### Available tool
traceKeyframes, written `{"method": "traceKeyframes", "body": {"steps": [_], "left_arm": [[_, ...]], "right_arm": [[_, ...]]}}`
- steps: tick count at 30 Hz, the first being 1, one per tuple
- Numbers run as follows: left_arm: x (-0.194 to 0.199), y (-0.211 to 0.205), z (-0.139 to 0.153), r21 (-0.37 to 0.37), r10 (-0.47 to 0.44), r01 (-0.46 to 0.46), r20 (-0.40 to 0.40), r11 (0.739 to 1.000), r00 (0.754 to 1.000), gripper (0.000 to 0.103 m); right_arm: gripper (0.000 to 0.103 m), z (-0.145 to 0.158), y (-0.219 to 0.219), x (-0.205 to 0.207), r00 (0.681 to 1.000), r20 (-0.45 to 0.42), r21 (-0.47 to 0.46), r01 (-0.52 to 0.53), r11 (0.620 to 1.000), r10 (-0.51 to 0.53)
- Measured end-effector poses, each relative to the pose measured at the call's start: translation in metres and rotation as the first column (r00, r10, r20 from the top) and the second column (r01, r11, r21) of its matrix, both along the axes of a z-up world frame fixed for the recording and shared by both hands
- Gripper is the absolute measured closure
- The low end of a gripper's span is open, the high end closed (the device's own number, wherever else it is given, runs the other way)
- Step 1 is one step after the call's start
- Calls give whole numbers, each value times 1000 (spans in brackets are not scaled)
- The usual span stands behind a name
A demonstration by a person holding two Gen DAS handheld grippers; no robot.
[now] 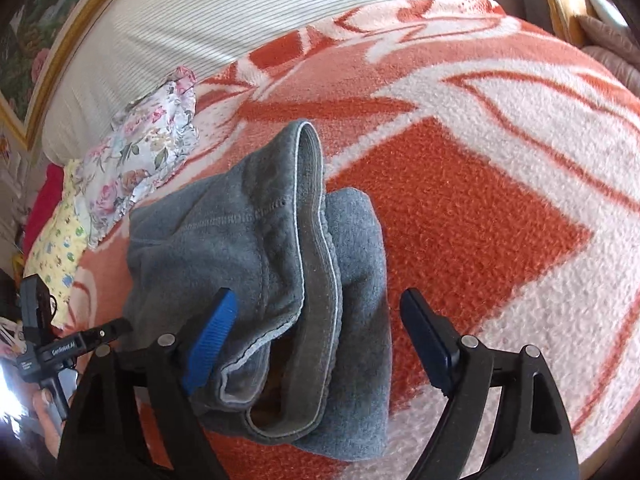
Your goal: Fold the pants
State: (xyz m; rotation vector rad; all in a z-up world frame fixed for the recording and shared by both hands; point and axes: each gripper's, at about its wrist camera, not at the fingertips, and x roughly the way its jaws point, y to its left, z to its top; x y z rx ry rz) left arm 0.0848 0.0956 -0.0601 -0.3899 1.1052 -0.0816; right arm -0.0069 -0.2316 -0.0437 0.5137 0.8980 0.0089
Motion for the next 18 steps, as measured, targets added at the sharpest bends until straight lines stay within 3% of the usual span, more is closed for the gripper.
{"method": "traceKeyframes", "body": {"steps": [5, 8, 11, 12, 14, 18], "left_arm": [[17, -5, -12, -12, 14, -15, -35, 1000, 999, 18], [17, -17, -12, 15, 4, -4, -10, 1000, 1000, 20], [16, -33, -10, 7, -38, 38, 13, 999, 999, 38], [14, -36, -8, 21, -41, 40, 28, 999, 999, 44], [11, -38, -3, 26, -42, 40, 53, 999, 998, 67], [1, -29, 7, -52, -28, 32, 86, 998, 996, 81]], "right_arm": [[9, -14, 3, 8, 1000, -8, 25, 4, 1000, -4], [15, -14, 18, 11, 998, 14, 15, -63, 998, 63], [33, -12, 26, 10, 996, 31, -3, -83, 997, 83], [44, -11, 25, 9, 996, 40, 8, -86, 996, 85], [56, -9, 20, 7, 996, 50, 32, -75, 997, 73], [68, 0, 19, -1, 995, 72, 42, -76, 996, 73]]}}
